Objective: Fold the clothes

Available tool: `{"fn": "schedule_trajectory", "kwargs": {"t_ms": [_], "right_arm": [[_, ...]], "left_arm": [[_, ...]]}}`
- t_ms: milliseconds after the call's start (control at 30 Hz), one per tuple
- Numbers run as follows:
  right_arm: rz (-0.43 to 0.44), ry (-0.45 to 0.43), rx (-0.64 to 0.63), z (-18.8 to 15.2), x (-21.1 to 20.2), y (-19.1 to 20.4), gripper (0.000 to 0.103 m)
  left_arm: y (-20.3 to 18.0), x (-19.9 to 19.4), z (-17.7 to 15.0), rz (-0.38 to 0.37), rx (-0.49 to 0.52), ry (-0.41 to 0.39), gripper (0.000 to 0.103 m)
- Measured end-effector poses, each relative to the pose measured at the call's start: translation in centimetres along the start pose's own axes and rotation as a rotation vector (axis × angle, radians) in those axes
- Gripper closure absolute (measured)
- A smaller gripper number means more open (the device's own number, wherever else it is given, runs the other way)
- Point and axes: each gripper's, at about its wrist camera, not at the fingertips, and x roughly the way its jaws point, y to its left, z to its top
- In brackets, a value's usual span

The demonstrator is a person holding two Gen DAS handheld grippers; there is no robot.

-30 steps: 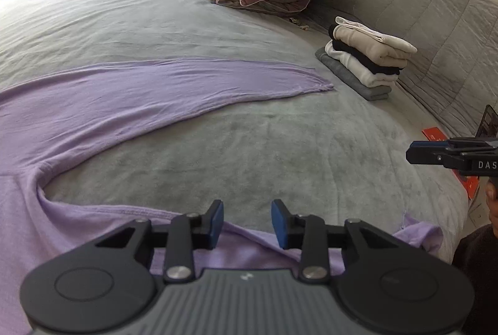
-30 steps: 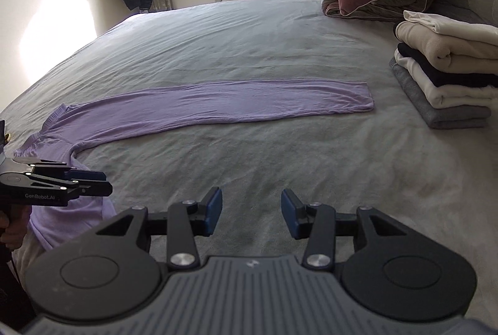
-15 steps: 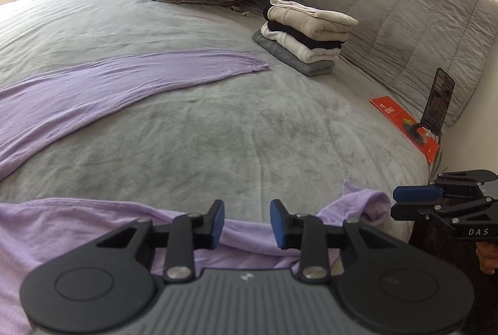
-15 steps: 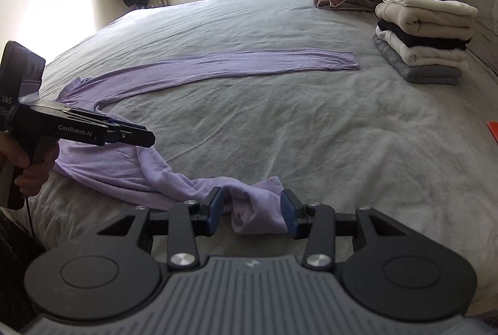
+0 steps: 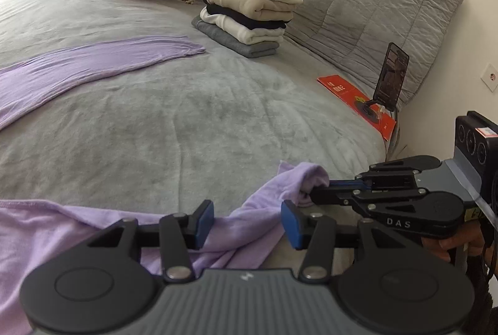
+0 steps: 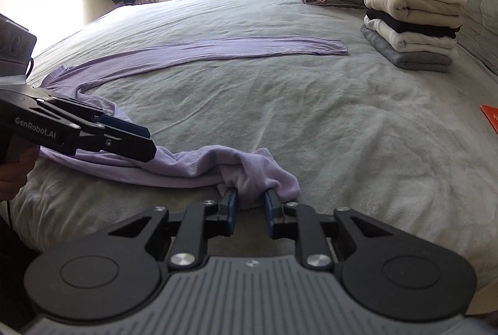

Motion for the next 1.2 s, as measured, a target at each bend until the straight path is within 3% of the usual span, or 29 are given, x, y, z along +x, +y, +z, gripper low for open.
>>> {"fn": "schedule_trajectory", "kwargs": {"t_ms": [367,533,633,733,867,1000,1200], "right_arm": [[-0.059,0.001,-0.013,6.1,3.5,-3.8,0.1],[-0.106,-0.006,0.027,7.2,4.6,-5.3,0.099],[-0.083,-0.013,0.08,6.8,3.6,-5.7,0.085],[-0.054,-0.01,0.078,5.5,2.1,-4.9,0.084],[-0.025,-0.011,0.064,4.0,0.6,-3.4,0.064],[0.0,-0.013,0.052,2.8,-0.5,-2.0,0.064],[0.021,0.023,0.063,1.6,1.2,-1.0,0.064]], "left_arm": [[0.8,1.3,1.4,0.066,-0.042,-0.044,0.081],[1.8,1.5,1.8,0.106,-0.079,-0.043,0.081],[1.9,1.2,1.9,0.086,-0.082,-0.048,0.079],[1.7,1.1,2.1,0.062,-0.077,-0.055,0.074],[1.3,1.3,2.0,0.06,-0.067,-0.049,0.069],[1.0,1.6,1.7,0.07,-0.055,-0.029,0.063],[0.5,1.6,1.3,0.043,-0.027,-0.015,0.06]]}}
